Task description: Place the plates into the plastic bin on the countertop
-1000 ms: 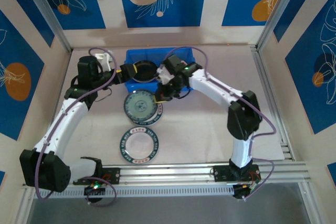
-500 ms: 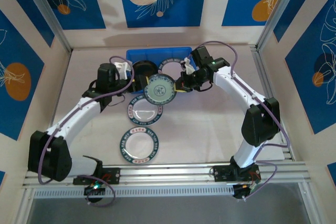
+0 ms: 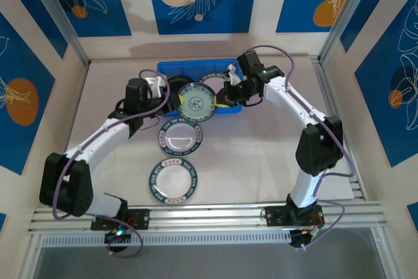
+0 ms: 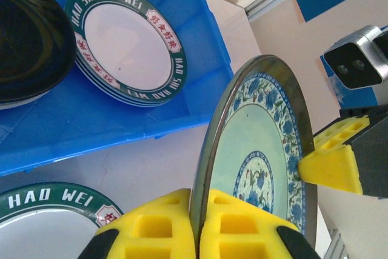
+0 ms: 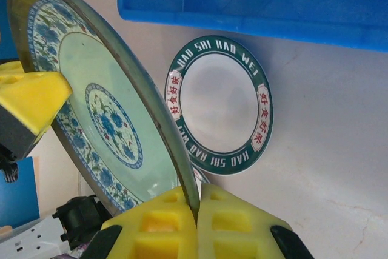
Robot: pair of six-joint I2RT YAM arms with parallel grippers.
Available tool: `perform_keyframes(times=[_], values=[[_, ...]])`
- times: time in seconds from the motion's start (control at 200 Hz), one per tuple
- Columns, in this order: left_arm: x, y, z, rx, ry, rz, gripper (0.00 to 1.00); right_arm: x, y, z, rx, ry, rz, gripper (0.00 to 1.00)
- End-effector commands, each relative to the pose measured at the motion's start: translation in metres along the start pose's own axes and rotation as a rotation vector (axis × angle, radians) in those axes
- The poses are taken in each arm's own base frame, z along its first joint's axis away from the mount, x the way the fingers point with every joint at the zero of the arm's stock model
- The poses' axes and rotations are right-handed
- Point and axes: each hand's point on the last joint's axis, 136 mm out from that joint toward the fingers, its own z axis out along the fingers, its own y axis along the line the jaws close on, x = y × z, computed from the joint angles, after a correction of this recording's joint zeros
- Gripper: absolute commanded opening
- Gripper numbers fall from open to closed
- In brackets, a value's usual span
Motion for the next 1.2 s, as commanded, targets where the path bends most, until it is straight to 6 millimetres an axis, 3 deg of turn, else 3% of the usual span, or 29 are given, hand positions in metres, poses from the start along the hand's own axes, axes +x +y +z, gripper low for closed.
perform_keyframes(times=[0.0,0.105,0.205,0.26,0.28,0.335,0.37,0.405,0.575,0.84,1.01,1.196], values=[[-0.004,-0.023,0.003,0.107,-0.007,0.02,0.0,-0.015,0.027,-0.006,-0.095,-0.028,-0.034,0.13],[-0.006,-0.026,0.003,0.129,-0.01,0.007,0.0,-0.023,0.025,-0.003,-0.092,-0.05,-0.035,0.16],[-0.006,-0.027,0.003,0.13,-0.007,0.0,0.0,-0.029,0.023,0.001,-0.087,-0.059,-0.04,0.0],[-0.005,-0.02,0.003,0.097,-0.007,-0.008,0.01,-0.035,0.021,0.001,-0.074,-0.077,-0.04,0.0],[-0.005,-0.017,0.002,0.081,-0.01,-0.01,0.15,-0.038,0.019,0.002,-0.068,-0.084,-0.038,0.0],[-0.006,-0.007,-0.002,0.036,-0.029,-0.015,0.65,-0.047,0.015,0.004,-0.045,-0.101,-0.035,0.0],[-0.007,-0.001,-0.006,0.007,-0.043,-0.013,0.86,-0.054,0.013,0.005,-0.027,-0.111,-0.032,0.0],[-0.009,0.004,-0.012,-0.025,-0.061,-0.007,0.99,-0.061,0.01,0.007,-0.011,-0.12,-0.031,0.0],[-0.019,0.016,-0.038,-0.119,-0.119,0.037,1.0,-0.098,0.0,0.025,0.041,-0.153,-0.005,0.0],[-0.022,0.031,-0.067,-0.179,-0.185,0.039,1.0,-0.146,-0.013,0.073,0.044,-0.145,0.053,0.0],[-0.018,0.04,-0.074,-0.194,-0.188,0.02,1.0,-0.158,-0.017,0.101,0.022,-0.124,0.096,0.0],[-0.014,0.046,-0.079,-0.207,-0.19,0.01,1.0,-0.158,-0.028,0.124,0.005,-0.106,0.139,0.0]])
